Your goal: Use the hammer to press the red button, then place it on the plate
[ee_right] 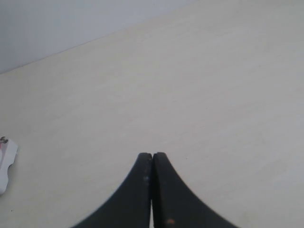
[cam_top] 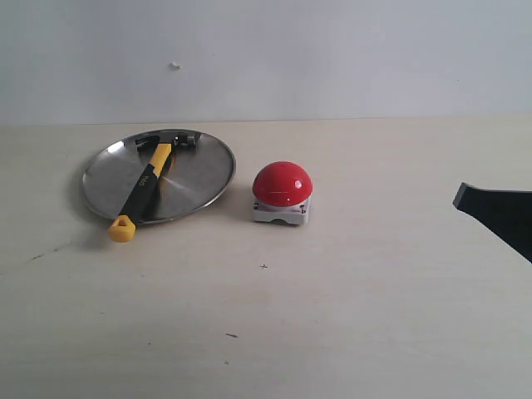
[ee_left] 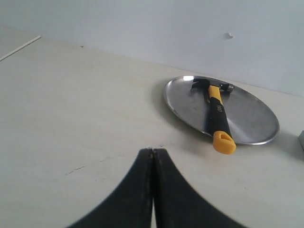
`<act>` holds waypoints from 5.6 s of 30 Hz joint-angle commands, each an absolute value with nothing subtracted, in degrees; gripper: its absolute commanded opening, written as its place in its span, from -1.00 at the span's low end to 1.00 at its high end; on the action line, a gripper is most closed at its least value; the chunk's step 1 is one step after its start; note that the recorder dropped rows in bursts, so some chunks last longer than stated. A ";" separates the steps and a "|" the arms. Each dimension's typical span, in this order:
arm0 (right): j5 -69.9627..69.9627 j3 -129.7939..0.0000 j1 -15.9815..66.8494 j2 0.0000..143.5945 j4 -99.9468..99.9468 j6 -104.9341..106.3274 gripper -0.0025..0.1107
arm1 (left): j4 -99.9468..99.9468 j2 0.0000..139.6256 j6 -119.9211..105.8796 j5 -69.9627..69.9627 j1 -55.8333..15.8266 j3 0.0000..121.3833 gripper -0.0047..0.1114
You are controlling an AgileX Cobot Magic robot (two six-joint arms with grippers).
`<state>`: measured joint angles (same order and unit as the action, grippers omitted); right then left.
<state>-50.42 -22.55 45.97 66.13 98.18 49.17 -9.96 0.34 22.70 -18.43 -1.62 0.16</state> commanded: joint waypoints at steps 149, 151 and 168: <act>16.64 0.00 3.36 0.00 -8.95 -10.66 -0.96 | -9.77 0.00 22.25 -18.46 -1.73 0.00 -0.92; 16.64 0.00 3.36 0.00 -8.95 -10.66 -0.96 | -9.77 0.00 22.25 -18.46 -1.73 0.00 -0.92; 16.64 0.00 3.36 0.00 -8.95 -10.66 -0.96 | -9.77 0.00 22.25 -18.46 -1.73 0.00 -0.92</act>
